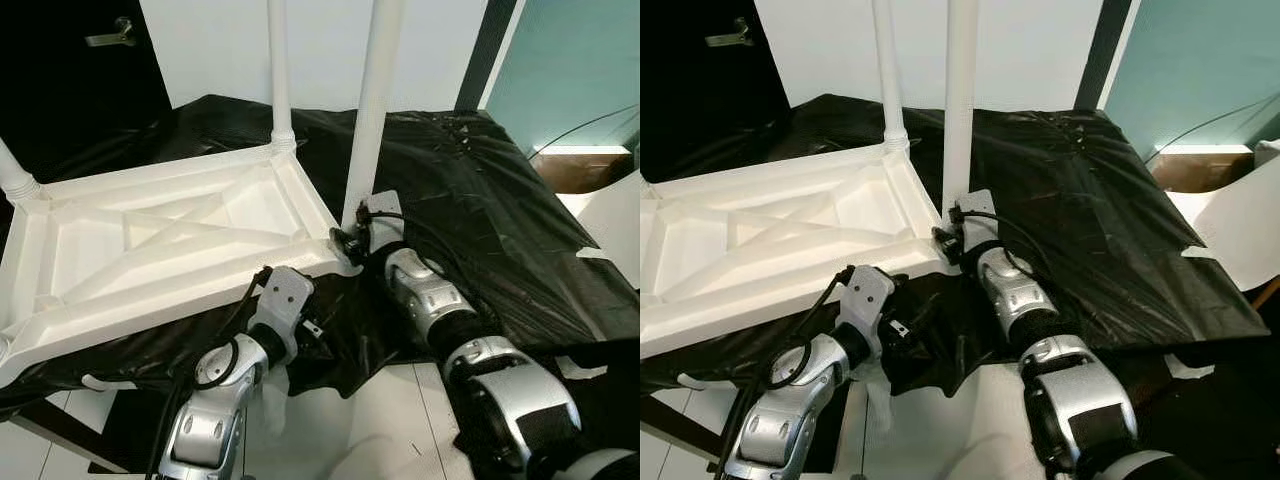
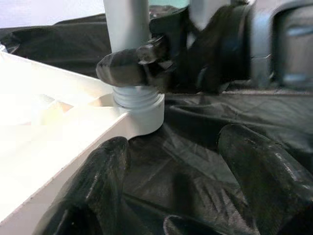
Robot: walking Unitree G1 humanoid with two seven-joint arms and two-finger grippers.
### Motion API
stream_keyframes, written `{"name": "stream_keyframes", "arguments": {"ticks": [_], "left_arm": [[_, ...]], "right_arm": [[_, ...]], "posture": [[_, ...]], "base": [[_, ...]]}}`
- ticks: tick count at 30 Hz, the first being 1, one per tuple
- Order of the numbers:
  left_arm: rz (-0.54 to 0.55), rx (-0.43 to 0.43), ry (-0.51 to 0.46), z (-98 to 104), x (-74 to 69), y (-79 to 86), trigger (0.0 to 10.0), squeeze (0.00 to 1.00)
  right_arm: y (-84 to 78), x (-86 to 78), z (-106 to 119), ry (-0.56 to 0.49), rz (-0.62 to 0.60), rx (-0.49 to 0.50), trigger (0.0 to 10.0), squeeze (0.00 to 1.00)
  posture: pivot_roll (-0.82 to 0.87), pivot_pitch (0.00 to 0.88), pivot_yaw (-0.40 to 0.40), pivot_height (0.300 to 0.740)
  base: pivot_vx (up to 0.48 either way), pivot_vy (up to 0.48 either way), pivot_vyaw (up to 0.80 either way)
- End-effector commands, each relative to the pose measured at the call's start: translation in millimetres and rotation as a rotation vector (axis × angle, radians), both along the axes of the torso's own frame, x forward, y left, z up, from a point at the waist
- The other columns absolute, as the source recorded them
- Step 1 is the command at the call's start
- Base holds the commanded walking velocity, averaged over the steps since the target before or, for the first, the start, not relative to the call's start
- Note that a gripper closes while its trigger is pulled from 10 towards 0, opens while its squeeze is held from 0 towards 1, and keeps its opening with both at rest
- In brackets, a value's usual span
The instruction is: Building children table
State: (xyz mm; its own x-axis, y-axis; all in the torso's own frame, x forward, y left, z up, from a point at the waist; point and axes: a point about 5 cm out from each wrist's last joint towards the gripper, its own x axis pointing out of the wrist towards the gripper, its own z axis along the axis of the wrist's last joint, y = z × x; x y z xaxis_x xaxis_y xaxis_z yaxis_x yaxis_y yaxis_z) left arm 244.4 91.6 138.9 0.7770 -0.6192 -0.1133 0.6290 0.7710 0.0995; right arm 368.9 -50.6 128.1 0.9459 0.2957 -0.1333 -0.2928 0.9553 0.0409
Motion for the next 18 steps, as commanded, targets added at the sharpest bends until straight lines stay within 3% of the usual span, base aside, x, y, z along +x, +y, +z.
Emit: {"name": "stream_keyframes", "arguments": {"ticks": [1, 3, 10, 11, 12, 13, 16, 17, 18], "left_arm": [[0.055, -0.005, 0.013, -3, -1.6, 0.8, 10.0, 0.0], [0.055, -0.006, 0.015, -3, -2.1, 0.3, 10.0, 0.0], [0.059, -0.007, 0.017, -3, -1.9, 0.5, 10.0, 0.0], [0.062, -0.007, 0.016, -3, -1.8, 1.2, 10.0, 0.0], [0.062, -0.007, 0.016, -3, -1.8, 1.2, 10.0, 0.0], [0.067, -0.007, 0.015, -3, -1.6, 2.1, 10.0, 0.0], [0.069, -0.008, 0.015, -3, -1.8, 2.3, 10.0, 0.0], [0.07, -0.01, 0.015, -3, -1.7, 2.2, 10.0, 0.0], [0.07, -0.011, 0.014, -3, -1.6, 2.2, 10.0, 0.0]], "right_arm": [[4.3, -10.5, -25, 0.133, -0.103, 0.024, 0.0, 0.0], [15.2, -14.5, -22, 0.135, -0.111, 0.054, 0.0, 0.0], [16.8, -16.4, -19, 0.116, -0.115, 0.046, 0.0, 0.0], [17.8, -17.2, -19, 0.12, -0.102, 0.056, 4.4, 0.0], [17.8, -17.2, -19, 0.12, -0.102, 0.056, 4.4, 0.0], [17.9, -17.7, -17, 0.109, -0.094, 0.067, 10.0, 0.0], [17.2, -17.5, -14, 0.094, -0.085, 0.079, 10.0, 0.0], [12.2, -15.7, -8, 0.042, -0.073, 0.081, 10.0, 1.0], [10.2, -15.0, -7, 0.03, -0.069, 0.08, 10.0, 1.0]], "posture": [[0.14, 0.0, -0.075, 0.74], [0.14, 0.0, -0.076, 0.74], [0.14, 0.0, -0.078, 0.74], [0.14, 0.001, -0.078, 0.74], [0.14, 0.001, -0.078, 0.74], [0.14, 0.002, -0.078, 0.74], [0.14, 0.003, -0.077, 0.74], [0.14, 0.004, -0.078, 0.74], [0.14, 0.004, -0.078, 0.74]], "base": [[0.0, 0.0, 0.0], [0.0, 0.0, 0.0], [0.0, 0.0, 0.0], [0.0, 0.0, 0.0], [0.0, 0.0, 0.0], [0.0, 0.0, 0.0], [0.0, 0.0, 0.0], [0.0, 0.0, 0.0], [0.0, 0.0, 0.0]]}}
